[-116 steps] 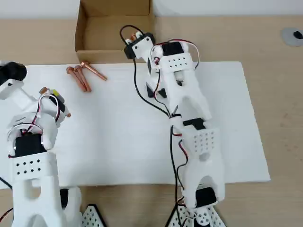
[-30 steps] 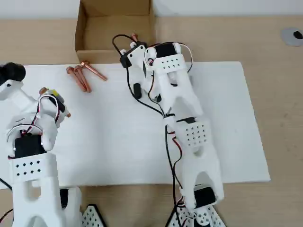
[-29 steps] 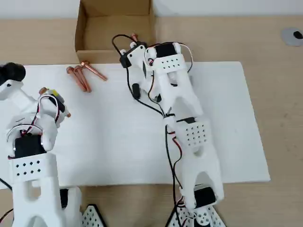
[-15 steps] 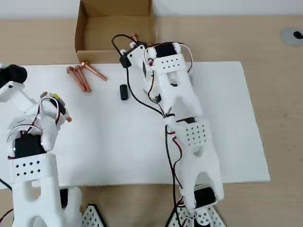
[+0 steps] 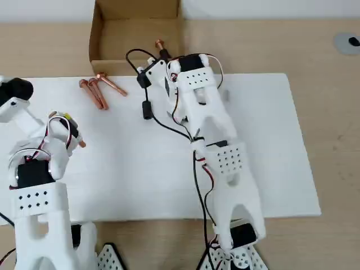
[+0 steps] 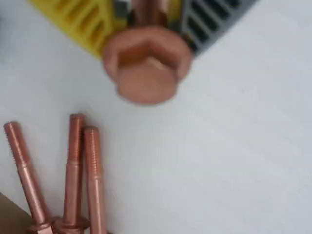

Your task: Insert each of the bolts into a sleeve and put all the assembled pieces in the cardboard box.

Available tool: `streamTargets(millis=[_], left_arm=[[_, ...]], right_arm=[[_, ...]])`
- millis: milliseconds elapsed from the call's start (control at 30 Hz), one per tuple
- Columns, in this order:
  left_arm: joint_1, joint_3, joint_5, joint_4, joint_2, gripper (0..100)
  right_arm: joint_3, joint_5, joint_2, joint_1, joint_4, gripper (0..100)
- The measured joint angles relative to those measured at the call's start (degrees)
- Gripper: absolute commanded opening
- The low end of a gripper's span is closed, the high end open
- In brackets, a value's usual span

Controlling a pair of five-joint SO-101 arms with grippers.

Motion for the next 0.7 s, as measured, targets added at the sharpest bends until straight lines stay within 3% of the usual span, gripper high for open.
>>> streamTargets(millis=[67,400,700], left_arm=[[0.0,0.0,0.0,0.0,0.0,0],[0.0,0.0,0.0,0.0,0.0,0],[0.97,-8.79,-0.44,8.18,-0.26,0]], right_arm=[[-2.11,0.0,0.79,0.62,0.35,0.8],[-5.19,-0.88,0.09,0.35,0.62,1.0],[-5.19,-7.21,-29.98,-5.63,0.62,1.0]])
